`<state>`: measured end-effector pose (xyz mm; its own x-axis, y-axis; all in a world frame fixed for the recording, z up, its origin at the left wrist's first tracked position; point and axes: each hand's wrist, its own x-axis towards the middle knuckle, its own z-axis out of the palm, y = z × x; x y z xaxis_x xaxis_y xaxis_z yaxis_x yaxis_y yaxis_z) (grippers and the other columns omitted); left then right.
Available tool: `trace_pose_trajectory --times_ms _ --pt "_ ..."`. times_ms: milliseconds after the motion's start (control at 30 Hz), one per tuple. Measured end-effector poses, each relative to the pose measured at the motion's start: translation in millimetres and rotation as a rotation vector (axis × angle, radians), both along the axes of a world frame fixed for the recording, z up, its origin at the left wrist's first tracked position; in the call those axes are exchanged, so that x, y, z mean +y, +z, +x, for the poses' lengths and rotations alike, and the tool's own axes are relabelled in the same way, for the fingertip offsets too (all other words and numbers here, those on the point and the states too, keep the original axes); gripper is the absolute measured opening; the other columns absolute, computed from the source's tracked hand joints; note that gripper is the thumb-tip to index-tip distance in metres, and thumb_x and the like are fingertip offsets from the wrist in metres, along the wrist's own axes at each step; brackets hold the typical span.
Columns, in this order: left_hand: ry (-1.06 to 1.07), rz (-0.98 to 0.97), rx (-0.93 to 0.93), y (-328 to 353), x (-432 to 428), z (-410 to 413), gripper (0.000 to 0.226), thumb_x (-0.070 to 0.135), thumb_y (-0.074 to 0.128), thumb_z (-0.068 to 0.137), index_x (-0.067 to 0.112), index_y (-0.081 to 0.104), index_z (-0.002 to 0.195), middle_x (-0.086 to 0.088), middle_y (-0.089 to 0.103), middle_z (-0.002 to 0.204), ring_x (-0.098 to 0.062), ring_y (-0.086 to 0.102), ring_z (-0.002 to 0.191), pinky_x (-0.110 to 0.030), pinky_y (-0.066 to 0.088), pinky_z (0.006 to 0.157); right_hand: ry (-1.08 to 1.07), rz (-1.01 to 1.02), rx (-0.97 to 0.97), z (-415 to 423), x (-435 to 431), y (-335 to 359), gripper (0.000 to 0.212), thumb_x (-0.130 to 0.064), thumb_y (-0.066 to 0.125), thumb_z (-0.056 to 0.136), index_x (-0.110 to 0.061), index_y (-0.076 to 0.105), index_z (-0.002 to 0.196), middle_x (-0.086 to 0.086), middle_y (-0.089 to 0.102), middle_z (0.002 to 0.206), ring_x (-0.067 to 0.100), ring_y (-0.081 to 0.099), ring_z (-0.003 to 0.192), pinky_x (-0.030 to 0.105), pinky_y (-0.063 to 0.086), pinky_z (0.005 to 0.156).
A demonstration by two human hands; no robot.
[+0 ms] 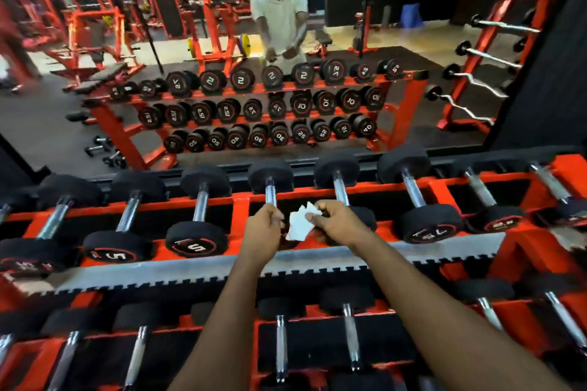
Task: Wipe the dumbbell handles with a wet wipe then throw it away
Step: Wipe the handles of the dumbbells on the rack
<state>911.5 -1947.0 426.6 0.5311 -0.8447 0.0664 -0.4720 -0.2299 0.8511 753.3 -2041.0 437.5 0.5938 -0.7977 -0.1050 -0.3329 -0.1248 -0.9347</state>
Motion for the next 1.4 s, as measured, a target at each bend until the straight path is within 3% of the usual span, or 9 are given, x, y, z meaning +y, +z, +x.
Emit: trace_pose_trajectory --times_ms 100,200,300,467,767,967,1100,1200,1400 --pt "0.262 0.026 -0.146 -9 -7 3 0.012 0.017 0.062 0.098 0.007 0.061 0.103 -0.014 0.065 0.097 -0.03 0.06 0.091 -0.024 0.038 0.071 -0.013 0.043 0.01 -1 -29 -7 0.012 -0.02 0.06 0.097 -0.012 0.056 0.09 0.012 0.071 0.074 0.018 0.069 0.057 0.027 0.049 0.052" --pt "0.313 0.282 -0.179 -23 -12 13 0.065 0.044 0.076 0.087 -0.001 0.051 0.127 -0.023 0.056 0.127 -0.041 0.048 0.123 -0.044 0.039 0.102 -0.06 0.064 -0.011 10 -48 -20 0.01 -0.006 0.063 0.094 -0.01 0.053 0.092 0.009 0.065 0.083 0.021 0.07 0.065 0.027 0.056 0.051" --pt "0.282 0.43 -0.02 -29 -25 19 0.099 0.064 0.082 0.07 0.0 0.042 0.135 -0.02 0.052 0.137 -0.038 0.047 0.13 -0.046 0.042 0.107 -0.122 0.072 -0.051 32 -66 -35 0.027 0.005 0.062 0.083 -0.021 0.063 0.09 0.005 0.065 0.099 0.027 0.069 0.089 0.044 0.062 0.07" --pt "0.316 0.439 0.093 -42 -49 24 0.126 0.065 0.092 0.051 0.0 0.034 0.141 -0.013 0.049 0.141 -0.029 0.05 0.129 -0.039 0.047 0.105 -0.262 -0.037 0.118 74 -87 -58 0.016 -0.005 0.057 0.084 -0.01 0.07 0.091 0.009 0.07 0.094 0.025 0.061 0.085 0.026 0.044 0.07" --pt "0.392 0.323 0.185 -53 -48 23 0.139 0.068 0.087 0.019 0.004 0.039 0.132 -0.01 0.05 0.132 -0.026 0.054 0.122 -0.042 0.051 0.1 -0.064 0.285 0.362 147 -84 -76 0.03 -0.02 0.057 0.089 -0.003 0.066 0.111 0.016 0.068 0.106 0.031 0.066 0.091 0.037 0.055 0.076" --pt "0.388 0.298 0.184 -58 -49 26 0.125 0.053 0.099 0.038 0.003 0.037 0.135 -0.01 0.046 0.132 -0.027 0.049 0.125 -0.04 0.046 0.106 0.047 0.249 0.464 139 -103 -69 0.019 -0.018 0.059 0.089 -0.008 0.059 0.072 0.012 0.063 0.074 0.023 0.058 0.066 0.034 0.052 0.066" --pt "0.386 0.297 0.175 -60 -50 28 0.121 0.055 0.098 0.039 0.006 0.039 0.132 -0.009 0.045 0.131 -0.027 0.048 0.125 -0.04 0.046 0.106 0.125 0.265 0.471 140 -94 -74 0.017 -0.007 0.052 0.091 -0.006 0.063 0.077 0.012 0.065 0.077 0.021 0.058 0.06 0.026 0.043 0.049" --pt "0.374 0.304 0.173 -61 -50 27 0.123 0.056 0.098 0.039 0.006 0.036 0.134 -0.009 0.044 0.133 -0.028 0.047 0.126 -0.042 0.046 0.107 0.178 0.232 0.522 138 -99 -71 0.018 -0.009 0.055 0.09 0.001 0.07 0.088 0.019 0.07 0.088 0.024 0.06 0.068 0.031 0.046 0.058" --pt "0.368 0.301 0.189 -61 -48 28 0.122 0.057 0.096 0.038 0.008 0.037 0.133 -0.008 0.043 0.133 -0.029 0.047 0.126 -0.044 0.047 0.105 0.125 0.231 0.512 137 -97 -67 0.021 -0.006 0.056 0.087 -0.007 0.062 0.067 0.014 0.065 0.071 0.023 0.058 0.062 0.032 0.047 0.058"
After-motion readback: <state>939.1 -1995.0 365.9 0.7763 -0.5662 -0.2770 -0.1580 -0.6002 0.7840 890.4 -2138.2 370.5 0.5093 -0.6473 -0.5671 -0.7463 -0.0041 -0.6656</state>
